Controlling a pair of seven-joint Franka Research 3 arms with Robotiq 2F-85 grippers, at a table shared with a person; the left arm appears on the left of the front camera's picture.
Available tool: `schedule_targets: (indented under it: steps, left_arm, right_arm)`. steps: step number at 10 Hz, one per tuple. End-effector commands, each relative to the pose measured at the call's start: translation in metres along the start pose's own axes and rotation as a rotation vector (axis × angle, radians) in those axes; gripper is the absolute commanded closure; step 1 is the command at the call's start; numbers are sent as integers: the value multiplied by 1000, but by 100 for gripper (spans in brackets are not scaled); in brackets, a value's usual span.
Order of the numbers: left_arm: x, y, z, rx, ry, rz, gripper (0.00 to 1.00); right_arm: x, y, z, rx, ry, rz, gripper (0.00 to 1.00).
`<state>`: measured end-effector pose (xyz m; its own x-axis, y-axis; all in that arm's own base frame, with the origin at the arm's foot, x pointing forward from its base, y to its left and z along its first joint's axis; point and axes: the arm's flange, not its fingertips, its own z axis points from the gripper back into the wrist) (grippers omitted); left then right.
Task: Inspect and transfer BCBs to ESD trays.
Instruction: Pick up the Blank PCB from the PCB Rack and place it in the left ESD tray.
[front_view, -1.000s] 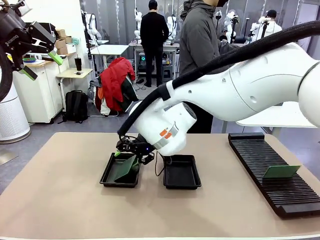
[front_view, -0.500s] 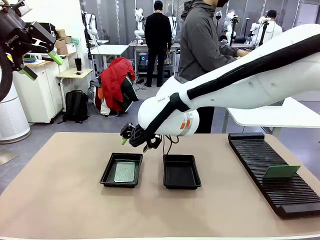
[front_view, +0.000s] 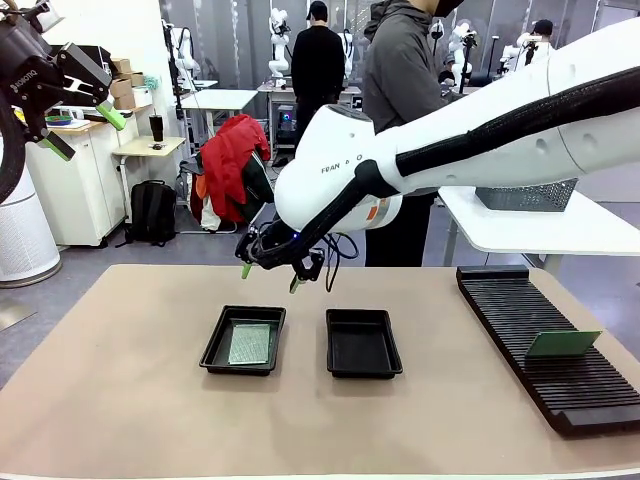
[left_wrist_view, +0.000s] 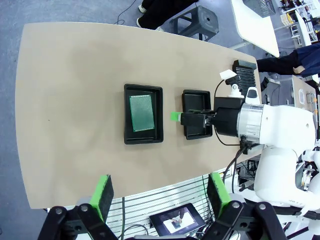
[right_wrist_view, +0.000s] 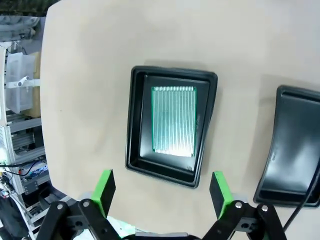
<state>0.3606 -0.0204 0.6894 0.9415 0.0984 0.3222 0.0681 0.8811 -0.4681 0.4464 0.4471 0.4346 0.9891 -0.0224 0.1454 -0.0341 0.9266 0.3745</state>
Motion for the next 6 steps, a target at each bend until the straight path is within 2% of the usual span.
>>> schedule_targets:
  steps: [1, 4, 5, 6]
  left_arm:
    - [0, 1, -1, -1, 0, 2, 0]
    - [0, 1, -1, -1, 0, 2, 0]
    - [0, 1, -1, -1, 0, 2, 0]
    - [0, 1, -1, -1, 0, 2, 0]
  right_arm:
    - [-3, 4, 2, -36, 43, -49, 0]
    - [-8, 2, 3, -85, 69, -77, 0]
    - [-7, -1, 2, -107, 50, -80, 0]
    - [-7, 0, -2, -48, 70, -48, 0]
